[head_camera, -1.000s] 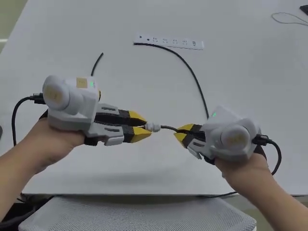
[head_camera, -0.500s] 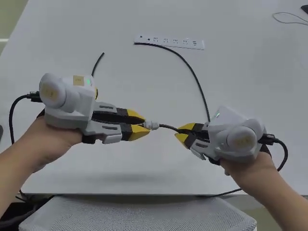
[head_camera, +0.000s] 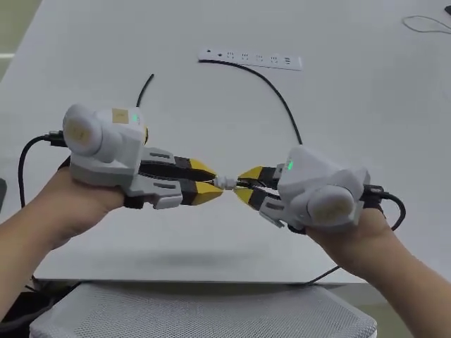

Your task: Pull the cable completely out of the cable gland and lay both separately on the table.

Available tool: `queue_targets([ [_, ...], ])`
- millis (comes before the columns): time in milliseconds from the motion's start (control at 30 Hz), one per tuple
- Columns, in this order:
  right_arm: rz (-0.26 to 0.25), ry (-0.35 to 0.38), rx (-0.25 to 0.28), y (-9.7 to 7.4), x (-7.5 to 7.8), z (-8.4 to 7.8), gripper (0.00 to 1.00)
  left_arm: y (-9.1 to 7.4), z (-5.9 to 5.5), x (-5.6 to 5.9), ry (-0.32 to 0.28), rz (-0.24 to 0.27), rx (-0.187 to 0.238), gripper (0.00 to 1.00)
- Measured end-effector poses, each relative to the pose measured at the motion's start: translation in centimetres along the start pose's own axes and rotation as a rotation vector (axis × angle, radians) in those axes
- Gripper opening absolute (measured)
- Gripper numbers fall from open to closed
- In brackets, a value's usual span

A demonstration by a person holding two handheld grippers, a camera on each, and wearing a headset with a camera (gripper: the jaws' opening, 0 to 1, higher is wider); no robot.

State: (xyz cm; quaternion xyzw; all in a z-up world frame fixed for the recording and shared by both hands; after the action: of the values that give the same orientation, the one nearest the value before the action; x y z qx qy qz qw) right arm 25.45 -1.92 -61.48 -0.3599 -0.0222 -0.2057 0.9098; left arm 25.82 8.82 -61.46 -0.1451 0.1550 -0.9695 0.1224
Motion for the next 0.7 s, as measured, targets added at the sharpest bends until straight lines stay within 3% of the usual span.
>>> queue_targets([
  [367,-0.044,-0.074,-0.030,0.02,-0.33,0.30,0.03,0.06,-0.21,-0.34,0.009,0.013,-0.020,0.15],
  [567,-0.053,-0.077,-0.029,0.08,-0.42,0.09,0.00,0.06,-0.20,-0.34,0.010,0.014,-0.022,0.15],
  [633,-0.053,-0.189,-0.043,0.19,-0.61,0.18,0.00,0.03,-0.19,-0.33,0.010,0.014,-0.020,0.15],
  [700,-0.051,-0.184,-0.058,0.36,-0.95,0.03,0.00,0.06,-0.34,-0.25,0.008,0.010,-0.027,0.15],
])
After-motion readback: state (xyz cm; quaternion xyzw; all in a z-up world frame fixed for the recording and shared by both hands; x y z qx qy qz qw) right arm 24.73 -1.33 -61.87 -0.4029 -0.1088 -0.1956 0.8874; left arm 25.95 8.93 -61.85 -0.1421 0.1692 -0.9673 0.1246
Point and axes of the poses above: the centre of the closed fingertips' face, and the gripper's own axes: y roughly forward along the fingers, x roughly to its right, z roughly out of its top, the point moved 6 cm from there along -y, roughly backward along the fingers, and after that the axes turned 3 degrees about y, right-handed, at the moved point
